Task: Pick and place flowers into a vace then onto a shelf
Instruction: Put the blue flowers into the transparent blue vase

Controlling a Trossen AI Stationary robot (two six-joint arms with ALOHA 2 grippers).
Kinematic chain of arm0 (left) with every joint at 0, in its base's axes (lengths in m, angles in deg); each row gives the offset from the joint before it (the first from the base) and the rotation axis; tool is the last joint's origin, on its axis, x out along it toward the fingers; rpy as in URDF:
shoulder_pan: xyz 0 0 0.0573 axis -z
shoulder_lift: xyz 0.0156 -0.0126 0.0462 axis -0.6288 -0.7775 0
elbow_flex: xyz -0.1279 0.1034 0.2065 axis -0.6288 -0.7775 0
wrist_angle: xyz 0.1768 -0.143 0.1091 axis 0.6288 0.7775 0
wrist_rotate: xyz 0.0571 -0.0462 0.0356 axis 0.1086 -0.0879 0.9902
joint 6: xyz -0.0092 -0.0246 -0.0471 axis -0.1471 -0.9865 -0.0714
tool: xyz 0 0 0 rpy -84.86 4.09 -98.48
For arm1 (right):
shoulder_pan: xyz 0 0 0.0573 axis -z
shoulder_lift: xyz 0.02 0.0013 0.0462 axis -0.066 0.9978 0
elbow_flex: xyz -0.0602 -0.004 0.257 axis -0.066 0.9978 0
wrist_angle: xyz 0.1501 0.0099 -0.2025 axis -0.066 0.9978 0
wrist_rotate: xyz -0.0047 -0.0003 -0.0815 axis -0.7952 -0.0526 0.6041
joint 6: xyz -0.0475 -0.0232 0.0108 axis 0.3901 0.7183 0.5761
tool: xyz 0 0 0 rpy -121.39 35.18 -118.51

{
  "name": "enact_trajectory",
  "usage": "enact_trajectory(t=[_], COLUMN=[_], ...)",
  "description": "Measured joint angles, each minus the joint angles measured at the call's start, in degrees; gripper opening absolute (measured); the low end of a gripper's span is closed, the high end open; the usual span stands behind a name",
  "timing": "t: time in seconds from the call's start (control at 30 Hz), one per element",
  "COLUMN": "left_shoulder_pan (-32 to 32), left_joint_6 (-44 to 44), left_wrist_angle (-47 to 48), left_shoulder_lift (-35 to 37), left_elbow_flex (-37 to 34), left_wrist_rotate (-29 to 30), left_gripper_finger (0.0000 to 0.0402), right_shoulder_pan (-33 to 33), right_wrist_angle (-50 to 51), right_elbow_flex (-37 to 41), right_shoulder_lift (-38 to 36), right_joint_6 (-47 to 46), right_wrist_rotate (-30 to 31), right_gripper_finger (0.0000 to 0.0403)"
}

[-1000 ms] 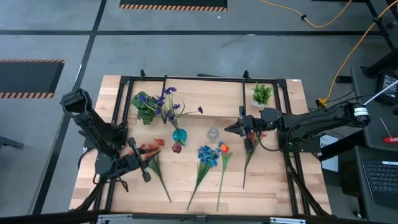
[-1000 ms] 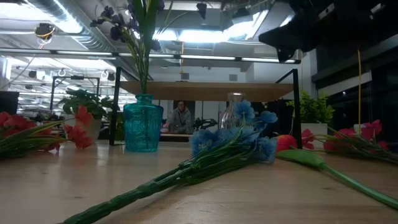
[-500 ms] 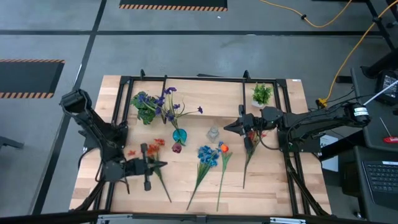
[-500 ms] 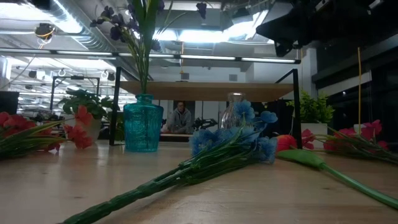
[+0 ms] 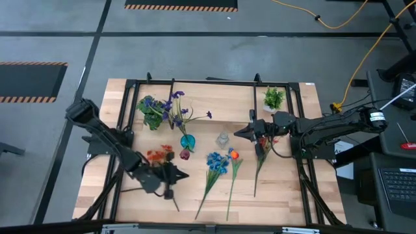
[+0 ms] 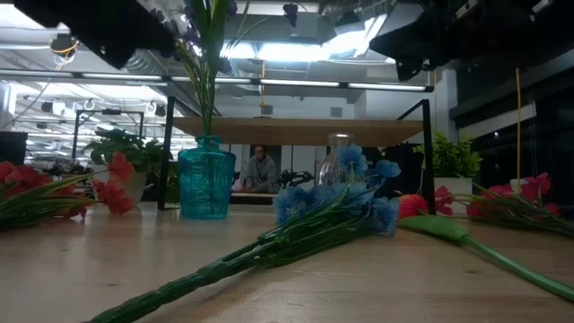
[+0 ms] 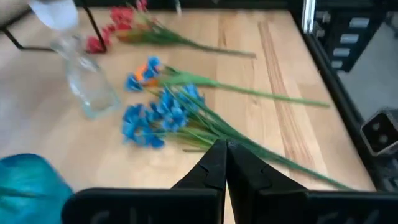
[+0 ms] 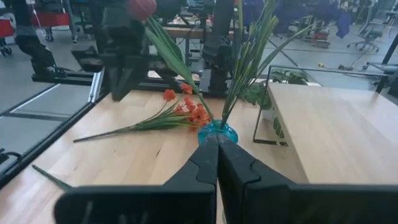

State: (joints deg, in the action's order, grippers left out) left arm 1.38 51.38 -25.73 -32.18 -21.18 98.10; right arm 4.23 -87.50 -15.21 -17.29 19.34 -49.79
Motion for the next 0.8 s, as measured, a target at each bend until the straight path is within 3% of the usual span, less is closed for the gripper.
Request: enact_trajectory(t=[0.23, 0.47, 0.57, 0.8], left_shoulder_pan=[-3.7, -5.0, -4.7, -5.1], left_joint_6=[-8.3, -19.2, -24.9, -28.6], left_wrist_angle=[4.2, 36.0, 44.7, 46.7], left_shoulder_lift=[-11.8, -22.0, -25.2, -31.4], left_elbow_flex=[10.6, 30.5, 37.9, 47.5], left_wrist_rotate=[-6.3, -9.0, -9.4, -9.8], left_gripper_finger=[0.0002, 0.0002, 0.0002, 0.0002], right_shoulder_pan=[0.0, 0.0, 0.0, 0.0], right_wrist_angle=[4.7, 6.7, 6.8, 6.9], right_elbow_flex=[0.0, 0.0, 0.0, 0.0], right_shoulder_lift=[-0.5, -0.5, -0.5, -0.5], right_joint_6=[0.0, -3.7, -4.1, -4.1], right_wrist_rotate=[0.0, 0.0, 0.0, 0.0], right_gripper_finger=[0.0005, 0.0005, 0.0005, 0.0005])
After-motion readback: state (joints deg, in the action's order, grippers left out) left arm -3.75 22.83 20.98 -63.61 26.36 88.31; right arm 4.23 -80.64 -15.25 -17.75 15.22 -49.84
